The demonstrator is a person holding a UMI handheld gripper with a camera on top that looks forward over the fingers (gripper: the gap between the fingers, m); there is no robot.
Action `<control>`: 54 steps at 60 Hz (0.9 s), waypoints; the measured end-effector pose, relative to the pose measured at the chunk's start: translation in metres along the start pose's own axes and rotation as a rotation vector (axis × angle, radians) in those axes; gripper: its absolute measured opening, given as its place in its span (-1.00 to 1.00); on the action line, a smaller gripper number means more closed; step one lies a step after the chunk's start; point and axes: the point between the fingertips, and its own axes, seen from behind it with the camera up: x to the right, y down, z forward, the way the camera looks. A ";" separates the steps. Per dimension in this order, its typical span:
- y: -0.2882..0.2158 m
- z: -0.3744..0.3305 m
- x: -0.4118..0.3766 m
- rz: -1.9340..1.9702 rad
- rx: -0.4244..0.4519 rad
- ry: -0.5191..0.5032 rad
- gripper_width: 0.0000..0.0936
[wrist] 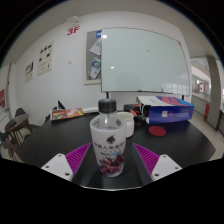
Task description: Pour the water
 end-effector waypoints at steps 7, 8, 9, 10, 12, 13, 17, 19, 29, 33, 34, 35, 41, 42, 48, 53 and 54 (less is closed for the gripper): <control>-0.005 0.025 -0.007 -0.001 0.020 0.007 0.55; -0.005 0.027 -0.008 0.000 0.022 0.008 0.51; -0.005 0.028 -0.009 -0.001 0.025 0.008 0.49; 0.003 0.027 0.001 -0.002 0.034 0.011 0.42; -0.005 0.031 -0.006 -0.006 0.045 0.027 0.19; -0.006 0.031 -0.005 -0.008 0.051 0.033 0.20; -0.007 0.032 -0.006 -0.016 0.064 0.025 0.10; -0.007 0.031 -0.011 -0.016 0.067 0.024 0.04; -0.007 0.031 -0.021 -0.067 0.061 0.013 -0.18; -0.013 0.031 -0.030 -0.081 0.055 -0.001 -0.19; -0.014 0.030 -0.038 -0.080 0.056 -0.007 -0.19; -0.018 0.029 -0.039 -0.077 0.058 -0.019 -0.19; -0.055 0.028 -0.068 -0.042 0.103 -0.083 -0.19; -0.065 0.028 -0.074 -0.026 0.115 -0.099 -0.18; -0.130 0.026 -0.110 0.163 0.191 -0.215 -0.18; -0.189 0.028 -0.133 0.436 0.241 -0.356 -0.19; -0.201 0.028 -0.137 0.500 0.249 -0.390 -0.19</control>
